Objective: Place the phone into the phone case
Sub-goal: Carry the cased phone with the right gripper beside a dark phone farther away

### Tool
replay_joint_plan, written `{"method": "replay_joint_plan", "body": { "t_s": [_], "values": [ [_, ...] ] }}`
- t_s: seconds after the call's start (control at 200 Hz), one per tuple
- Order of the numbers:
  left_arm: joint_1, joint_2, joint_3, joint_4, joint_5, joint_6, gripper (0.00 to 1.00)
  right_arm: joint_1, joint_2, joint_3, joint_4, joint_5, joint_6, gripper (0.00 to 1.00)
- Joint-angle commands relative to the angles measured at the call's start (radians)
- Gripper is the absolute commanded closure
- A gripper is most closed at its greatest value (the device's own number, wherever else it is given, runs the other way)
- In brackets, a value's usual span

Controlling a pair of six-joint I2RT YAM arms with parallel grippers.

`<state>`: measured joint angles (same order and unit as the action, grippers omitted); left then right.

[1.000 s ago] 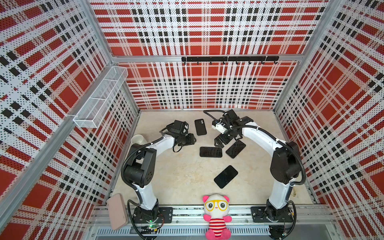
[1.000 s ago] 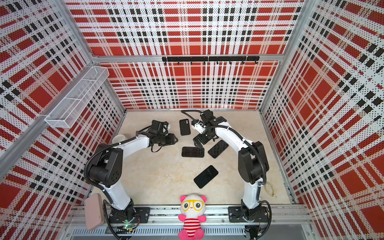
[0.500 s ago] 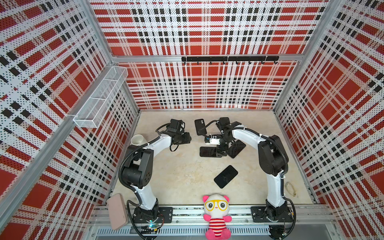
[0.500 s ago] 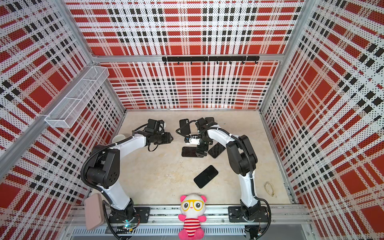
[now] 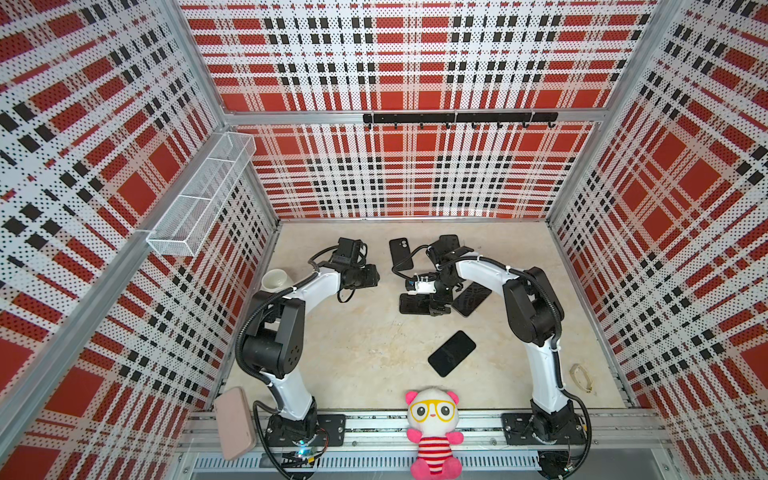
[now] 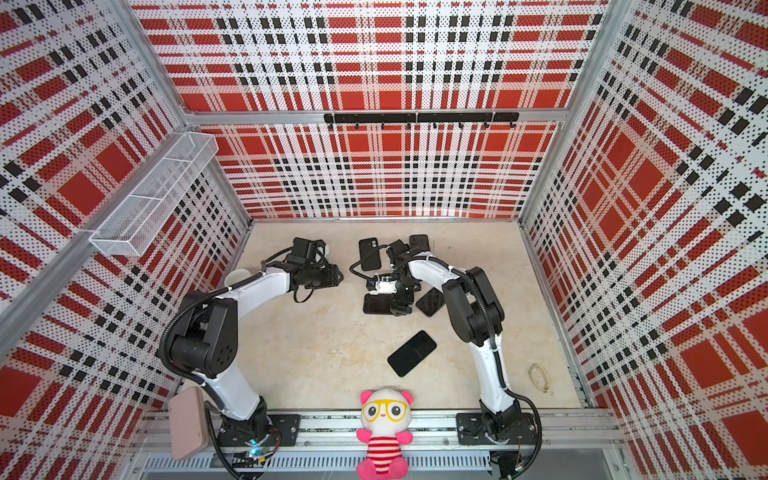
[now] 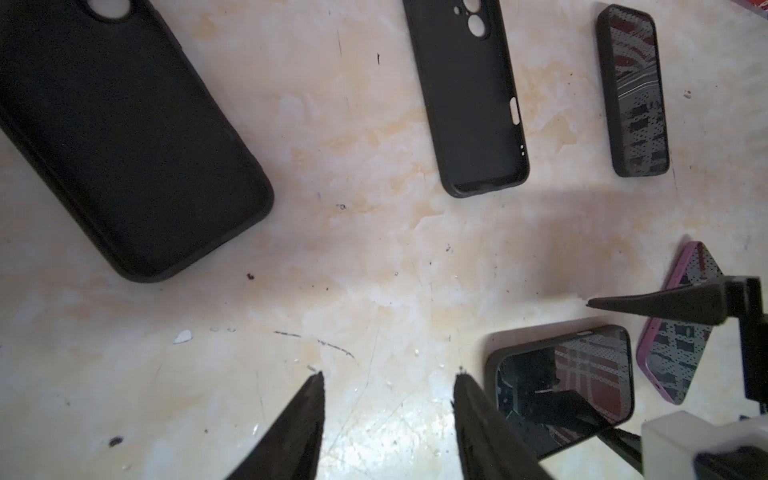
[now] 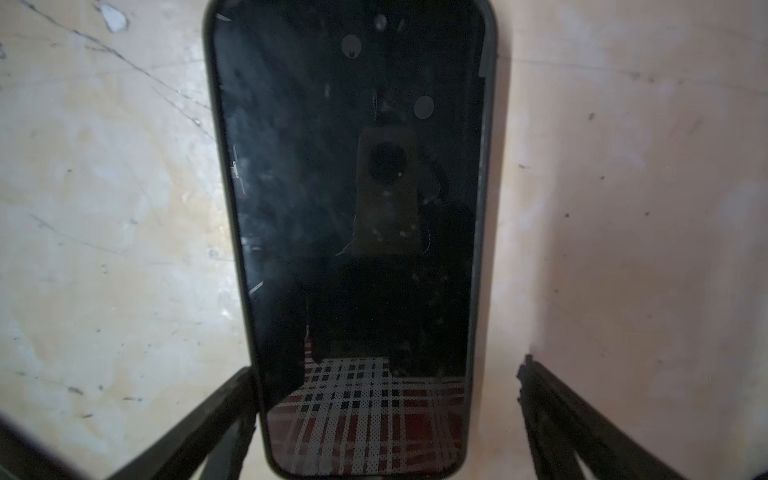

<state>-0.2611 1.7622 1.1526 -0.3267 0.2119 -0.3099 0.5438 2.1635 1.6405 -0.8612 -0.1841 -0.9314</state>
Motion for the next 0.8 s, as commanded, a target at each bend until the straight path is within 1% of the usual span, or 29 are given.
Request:
{"method": "replay_joint_plan", "body": {
  "t_s": [0.0,0.045,0.21,0.511,0.601,0.701,0.797],
  "values": [
    [0.006,-0.032,0.023,-0.004,0.012,0.011,0.47,0.015,0.03,-0.015,-0.015,0.011,-0.041,0.01],
    [0.005,-0.032,0.022,-0.004,0.014,0.011,0.47,0.015,0.031,-0.017,-0.017,-0.004,-0.041,0.02],
    [0.006,-0.032,0.023,-0.004,0.017,0.011,0.48,0.015,0.052,-0.001,-0.036,0.007,-0.034,0.07],
    [0.006,-0.032,0.022,-0.005,0.019,0.004,0.48,0.016,0.041,-0.028,0.009,0.037,-0.002,0.16],
    [0.006,-0.032,0.023,-0.005,0.02,0.005,0.49,0.016,0.013,-0.028,0.038,0.041,0.021,0.17],
    [0.006,-0.034,0.022,-0.005,0.018,0.005,0.49,0.017,-0.039,-0.048,0.093,0.034,0.061,0.22],
    [0.006,-0.036,0.022,-0.005,0.016,0.004,0.49,0.016,-0.103,-0.077,0.146,0.016,0.101,0.23]
  ]
}}
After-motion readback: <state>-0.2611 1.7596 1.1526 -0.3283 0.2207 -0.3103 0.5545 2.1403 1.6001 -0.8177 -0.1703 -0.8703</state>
